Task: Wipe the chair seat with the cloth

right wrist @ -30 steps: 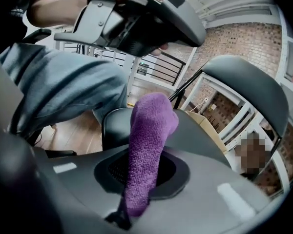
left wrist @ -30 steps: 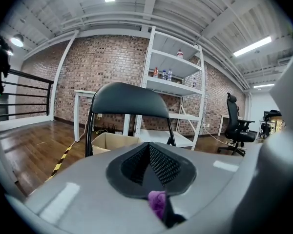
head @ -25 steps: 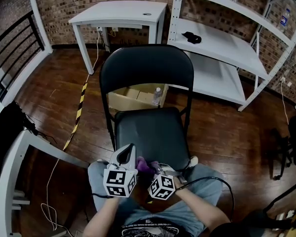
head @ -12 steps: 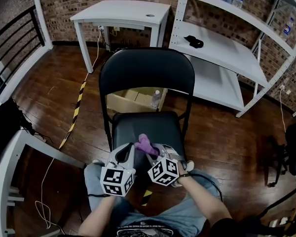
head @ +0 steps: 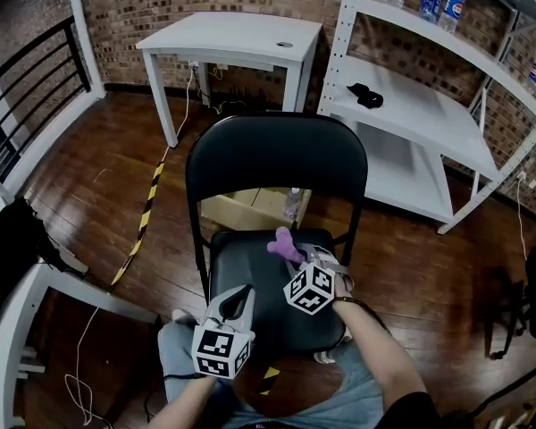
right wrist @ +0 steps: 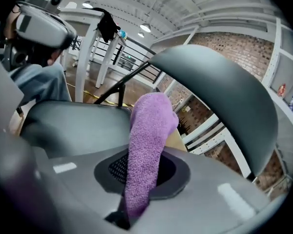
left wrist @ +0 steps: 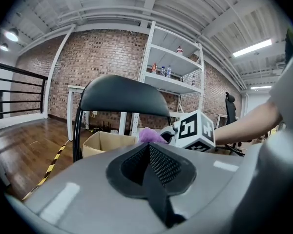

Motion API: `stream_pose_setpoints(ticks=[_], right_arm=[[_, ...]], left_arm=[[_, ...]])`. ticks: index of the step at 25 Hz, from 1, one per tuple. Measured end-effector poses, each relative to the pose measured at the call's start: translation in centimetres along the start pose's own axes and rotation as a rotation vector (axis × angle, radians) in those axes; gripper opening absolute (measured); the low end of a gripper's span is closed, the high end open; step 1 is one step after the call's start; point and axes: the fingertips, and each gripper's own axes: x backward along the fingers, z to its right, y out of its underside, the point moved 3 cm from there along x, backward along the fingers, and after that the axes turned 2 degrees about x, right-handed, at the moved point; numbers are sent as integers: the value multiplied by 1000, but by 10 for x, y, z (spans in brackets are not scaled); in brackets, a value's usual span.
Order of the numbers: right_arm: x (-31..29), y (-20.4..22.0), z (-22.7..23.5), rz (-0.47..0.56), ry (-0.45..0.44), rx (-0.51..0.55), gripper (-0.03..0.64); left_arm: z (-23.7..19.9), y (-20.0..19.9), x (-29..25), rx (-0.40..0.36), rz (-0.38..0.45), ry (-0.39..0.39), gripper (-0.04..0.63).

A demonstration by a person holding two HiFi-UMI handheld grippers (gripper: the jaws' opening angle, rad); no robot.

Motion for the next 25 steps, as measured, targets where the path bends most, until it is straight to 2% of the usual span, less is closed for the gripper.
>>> stream_pose_setpoints(ticks=[7, 11, 13, 19, 25], right_arm=[[-60, 35, 25, -106, -7, 8, 44], [-82, 50, 33, -150, 31, -38, 44], [-89, 56, 30, -167, 21, -40, 44], [-85, 66, 16, -181, -22, -43, 44], [-54, 69, -16, -156, -51, -46, 44]], left_arm=[[-10, 5, -12, -4, -39, -11, 5], [-18, 8, -16, -5, -52, -25, 5], [-19, 9, -18, -4, -56, -28, 5], [-13, 19, -25, -10, -74, -23, 5], [0, 14, -23, -12, -49, -12, 5]])
